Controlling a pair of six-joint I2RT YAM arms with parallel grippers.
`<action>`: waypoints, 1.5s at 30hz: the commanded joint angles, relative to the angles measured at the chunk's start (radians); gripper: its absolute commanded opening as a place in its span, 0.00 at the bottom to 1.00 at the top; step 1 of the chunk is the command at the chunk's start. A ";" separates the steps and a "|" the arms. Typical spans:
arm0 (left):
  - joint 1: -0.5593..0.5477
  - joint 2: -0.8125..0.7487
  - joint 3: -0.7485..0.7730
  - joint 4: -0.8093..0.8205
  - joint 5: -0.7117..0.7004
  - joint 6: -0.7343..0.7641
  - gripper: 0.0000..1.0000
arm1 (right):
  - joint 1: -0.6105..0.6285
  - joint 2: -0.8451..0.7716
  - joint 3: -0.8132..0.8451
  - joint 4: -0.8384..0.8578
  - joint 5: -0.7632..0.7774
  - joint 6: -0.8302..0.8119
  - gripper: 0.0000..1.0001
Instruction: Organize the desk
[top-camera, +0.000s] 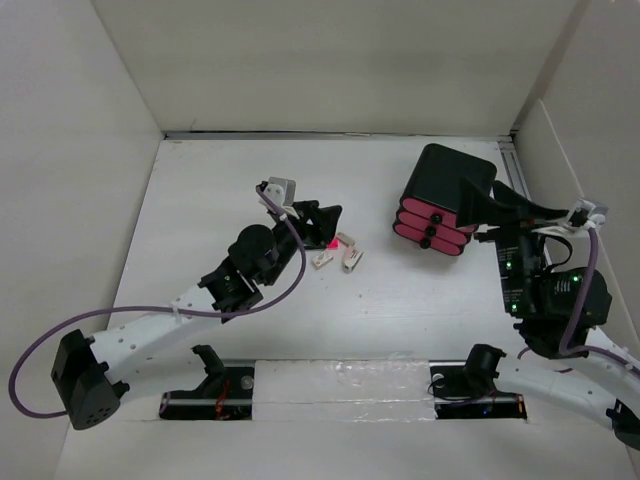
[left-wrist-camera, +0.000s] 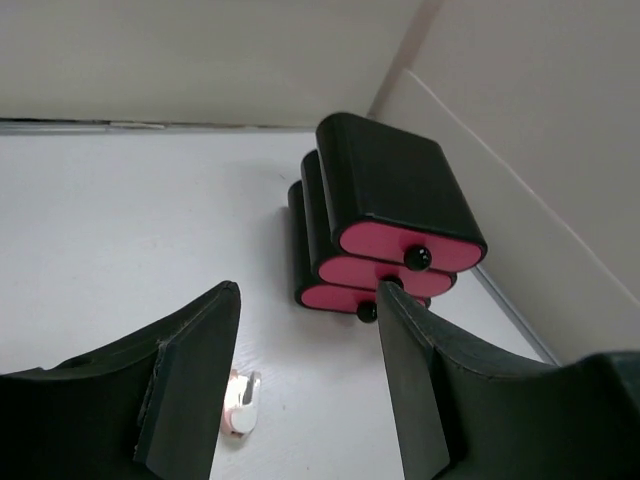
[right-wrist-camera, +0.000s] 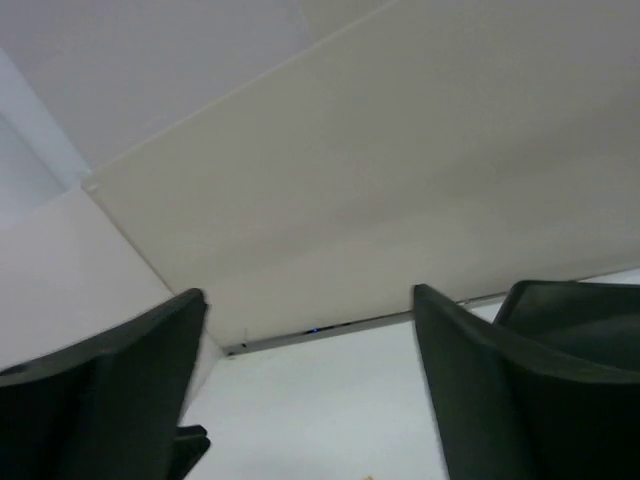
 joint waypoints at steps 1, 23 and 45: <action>0.002 0.038 0.008 0.035 0.098 -0.023 0.53 | -0.004 0.003 0.042 0.011 -0.035 -0.002 0.80; -0.156 0.400 0.184 -0.029 0.035 -0.001 0.36 | -0.004 0.009 0.040 -0.061 -0.015 0.023 0.62; -0.197 1.060 0.873 -0.238 -0.029 0.029 0.44 | -0.004 -0.083 0.033 -0.074 -0.054 0.052 0.43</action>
